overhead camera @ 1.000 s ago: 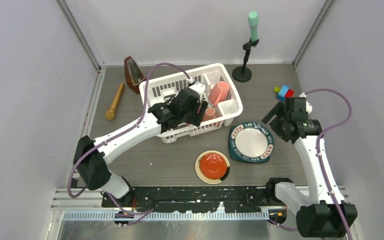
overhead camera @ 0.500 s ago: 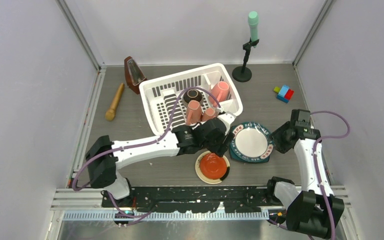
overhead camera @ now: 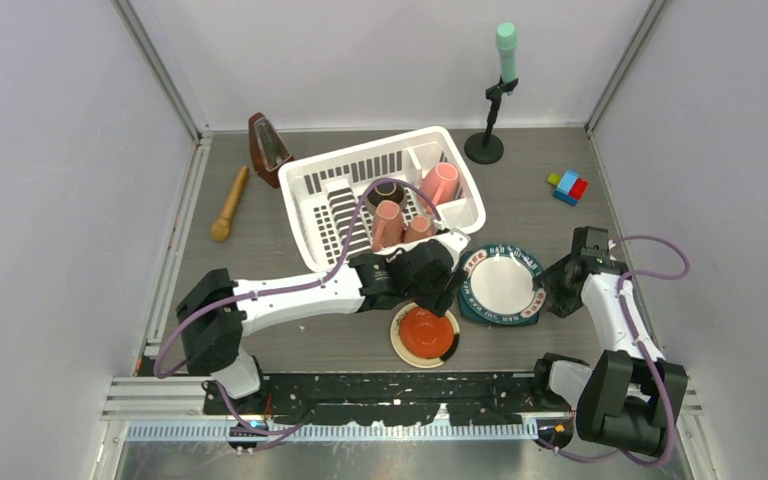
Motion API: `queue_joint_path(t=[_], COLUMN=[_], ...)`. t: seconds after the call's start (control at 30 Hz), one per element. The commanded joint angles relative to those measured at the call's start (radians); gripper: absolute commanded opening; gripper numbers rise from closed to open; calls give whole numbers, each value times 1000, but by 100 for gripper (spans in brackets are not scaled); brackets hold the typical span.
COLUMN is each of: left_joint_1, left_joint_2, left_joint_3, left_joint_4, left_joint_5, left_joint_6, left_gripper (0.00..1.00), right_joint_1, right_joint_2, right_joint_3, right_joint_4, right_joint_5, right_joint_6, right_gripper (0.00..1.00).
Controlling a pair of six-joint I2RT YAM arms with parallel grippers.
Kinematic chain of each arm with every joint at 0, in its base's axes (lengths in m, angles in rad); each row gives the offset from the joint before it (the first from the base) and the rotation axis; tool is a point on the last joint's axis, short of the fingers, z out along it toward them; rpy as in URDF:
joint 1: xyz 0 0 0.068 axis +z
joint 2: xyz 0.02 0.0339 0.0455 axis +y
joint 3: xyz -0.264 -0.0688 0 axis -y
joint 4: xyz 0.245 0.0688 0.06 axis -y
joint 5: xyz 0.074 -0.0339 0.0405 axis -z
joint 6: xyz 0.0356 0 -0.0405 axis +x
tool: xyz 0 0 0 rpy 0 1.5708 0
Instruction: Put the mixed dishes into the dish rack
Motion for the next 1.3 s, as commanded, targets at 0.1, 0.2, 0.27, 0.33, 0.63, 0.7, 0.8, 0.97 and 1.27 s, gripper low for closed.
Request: queue_joint_path(t=[0.1, 0.2, 0.27, 0.33, 0.63, 0.7, 0.8, 0.97, 1.27], left_joint_1=[1, 0, 1, 1, 1, 0, 0, 2, 69], left_joint_2=[-15, -21, -19, -17, -26, -32, -49, -88, -179], left_joint_3=[4, 5, 10, 18, 43, 46, 52, 73, 134], left_joint_4=[30, 32, 26, 10, -13, -13, -13, 5, -61], left_joint_5=[-5, -14, -17, -18, -30, -34, -69, -127, -102], left_joint_6=[8, 14, 18, 22, 32, 52, 130, 308, 331], left_gripper=[63, 63, 63, 63, 63, 63, 63, 64, 66], right_joint_1=[-4, -3, -4, -4, -4, -4, -4, -5, -4], right_joint_2=[44, 62, 56, 25, -137, -144, -149, -153, -159], right_joint_3=[-46, -54, -50, -35, 41, 65, 111, 252, 636], right_joint_4=[106, 133, 125, 94, -18, -48, -119, -259, -394], right_joint_5=[-3, -20, -10, 19, 43, 15, -6, 23, 106], right_joint_6=[49, 54, 51, 43, 23, 18, 27, 29, -55], right_gripper=[60, 58, 52, 44, 4, 1, 0, 0, 0])
